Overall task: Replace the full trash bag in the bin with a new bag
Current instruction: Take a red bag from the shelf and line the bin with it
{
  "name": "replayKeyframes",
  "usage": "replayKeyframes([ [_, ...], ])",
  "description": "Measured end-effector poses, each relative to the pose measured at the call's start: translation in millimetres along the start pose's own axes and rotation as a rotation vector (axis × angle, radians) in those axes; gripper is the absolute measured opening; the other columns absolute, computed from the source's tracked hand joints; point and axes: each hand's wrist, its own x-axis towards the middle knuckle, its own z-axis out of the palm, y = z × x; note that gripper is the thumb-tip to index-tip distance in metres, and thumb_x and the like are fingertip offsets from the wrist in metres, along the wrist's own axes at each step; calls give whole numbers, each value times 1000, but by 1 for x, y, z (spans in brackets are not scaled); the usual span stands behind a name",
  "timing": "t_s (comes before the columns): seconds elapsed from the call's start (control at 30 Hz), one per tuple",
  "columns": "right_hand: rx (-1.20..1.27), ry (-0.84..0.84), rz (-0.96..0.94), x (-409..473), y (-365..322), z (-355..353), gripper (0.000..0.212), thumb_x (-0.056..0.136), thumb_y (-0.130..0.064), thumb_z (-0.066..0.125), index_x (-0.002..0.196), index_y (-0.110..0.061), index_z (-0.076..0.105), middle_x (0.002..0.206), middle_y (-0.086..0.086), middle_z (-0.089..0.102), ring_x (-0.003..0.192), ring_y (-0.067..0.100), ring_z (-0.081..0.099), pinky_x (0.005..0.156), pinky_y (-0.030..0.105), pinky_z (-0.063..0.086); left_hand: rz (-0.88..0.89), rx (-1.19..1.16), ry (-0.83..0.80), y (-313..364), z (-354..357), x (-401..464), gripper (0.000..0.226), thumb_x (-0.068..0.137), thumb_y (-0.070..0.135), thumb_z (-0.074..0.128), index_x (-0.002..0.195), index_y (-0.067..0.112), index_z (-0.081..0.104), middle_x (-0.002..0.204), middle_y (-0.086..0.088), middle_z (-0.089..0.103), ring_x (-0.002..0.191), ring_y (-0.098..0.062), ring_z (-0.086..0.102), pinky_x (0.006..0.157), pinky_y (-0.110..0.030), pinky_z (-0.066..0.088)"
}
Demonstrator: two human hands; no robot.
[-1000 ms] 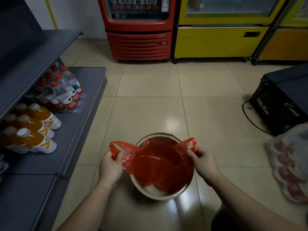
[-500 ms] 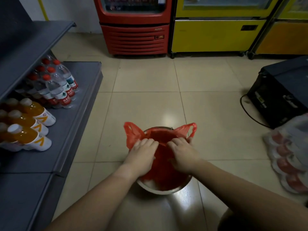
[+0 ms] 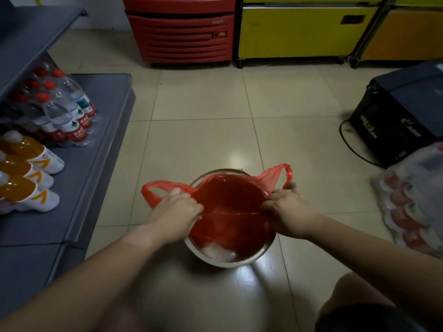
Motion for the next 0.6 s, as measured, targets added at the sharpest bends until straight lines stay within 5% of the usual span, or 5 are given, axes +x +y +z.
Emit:
replayKeyframes([
  [0.17, 155, 119, -317, -33, 11, -1, 9, 86, -29, 68, 84, -24, 75, 71, -5, 65, 73, 19, 62, 78, 46, 33, 287, -38, -58, -1, -9, -40, 12, 88, 37, 64, 96, 34, 71, 78, 14, 71, 73, -10, 65, 73, -31, 48],
  [0.33, 214, 71, -438, -46, 8, 12, 10, 87, -31, 73, 90, -25, 79, 79, -6, 68, 77, 17, 63, 76, 49, 40, 506, -20, -64, -2, 10, -70, 41, 87, 24, 44, 114, 30, 74, 83, 12, 73, 72, -12, 66, 62, -26, 50],
  [0.6, 98, 26, -421, -67, 3, 42, 14, 85, -31, 72, 96, -28, 80, 78, -8, 71, 70, 17, 66, 82, 41, 35, 535, -33, 27, 10, 45, -91, 37, 83, 9, 58, 113, 20, 76, 74, 4, 70, 63, -18, 64, 56, -26, 52],
])
